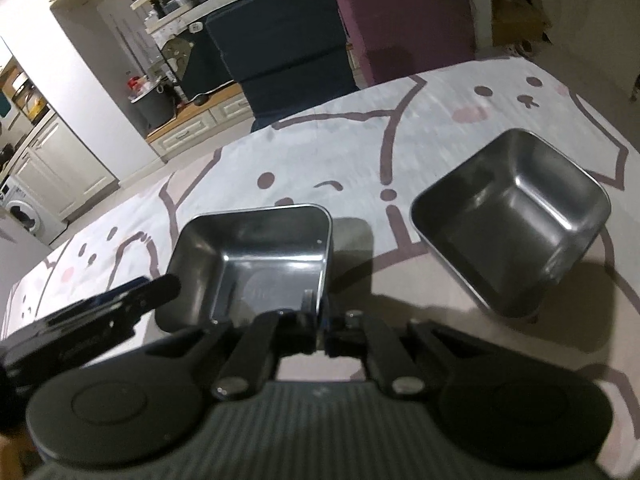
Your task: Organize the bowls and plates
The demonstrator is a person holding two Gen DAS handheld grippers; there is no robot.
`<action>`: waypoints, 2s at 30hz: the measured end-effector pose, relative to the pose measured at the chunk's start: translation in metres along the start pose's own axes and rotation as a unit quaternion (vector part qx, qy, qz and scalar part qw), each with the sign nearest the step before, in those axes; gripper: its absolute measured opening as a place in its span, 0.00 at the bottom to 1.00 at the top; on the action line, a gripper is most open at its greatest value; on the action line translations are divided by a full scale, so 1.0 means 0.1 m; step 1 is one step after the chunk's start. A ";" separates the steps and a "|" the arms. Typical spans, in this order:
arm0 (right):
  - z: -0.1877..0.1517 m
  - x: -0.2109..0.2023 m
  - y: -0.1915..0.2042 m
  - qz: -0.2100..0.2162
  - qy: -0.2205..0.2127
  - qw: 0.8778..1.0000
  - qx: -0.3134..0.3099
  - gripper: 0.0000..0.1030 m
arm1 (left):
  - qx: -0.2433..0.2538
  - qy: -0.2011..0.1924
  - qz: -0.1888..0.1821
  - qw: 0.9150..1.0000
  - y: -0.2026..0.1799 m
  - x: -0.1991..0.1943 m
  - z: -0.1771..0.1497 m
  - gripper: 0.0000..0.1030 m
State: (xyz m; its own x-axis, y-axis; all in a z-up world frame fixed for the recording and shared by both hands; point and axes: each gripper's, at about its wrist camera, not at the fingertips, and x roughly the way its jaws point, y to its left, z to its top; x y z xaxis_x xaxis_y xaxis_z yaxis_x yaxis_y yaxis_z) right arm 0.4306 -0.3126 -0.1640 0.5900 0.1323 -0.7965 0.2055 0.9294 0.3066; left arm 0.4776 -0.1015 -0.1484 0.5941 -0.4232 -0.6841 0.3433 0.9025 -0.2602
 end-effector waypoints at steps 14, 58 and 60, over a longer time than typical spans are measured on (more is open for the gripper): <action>-0.01 -0.02 0.07 0.009 -0.004 1.000 -0.021 0.03 | -0.022 0.008 0.023 0.999 -0.04 -0.15 0.01 0.04; -2.02 -1.17 1.72 0.151 0.099 0.956 -0.230 0.05 | -0.091 0.052 0.159 0.982 0.79 -3.13 -1.91 0.07; -2.09 -1.12 1.74 0.144 0.109 0.954 -0.241 0.05 | -0.091 0.061 0.157 0.981 0.84 -3.10 -1.99 0.07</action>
State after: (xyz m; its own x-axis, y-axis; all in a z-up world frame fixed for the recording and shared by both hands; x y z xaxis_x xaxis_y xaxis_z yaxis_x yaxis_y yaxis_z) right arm 0.2373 -0.0937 -0.1304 0.3802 0.4249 -0.8215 -0.3544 0.8874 0.2949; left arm 0.1775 0.1213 -0.0942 0.5545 -0.1183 -0.8237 0.0147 0.9911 -0.1325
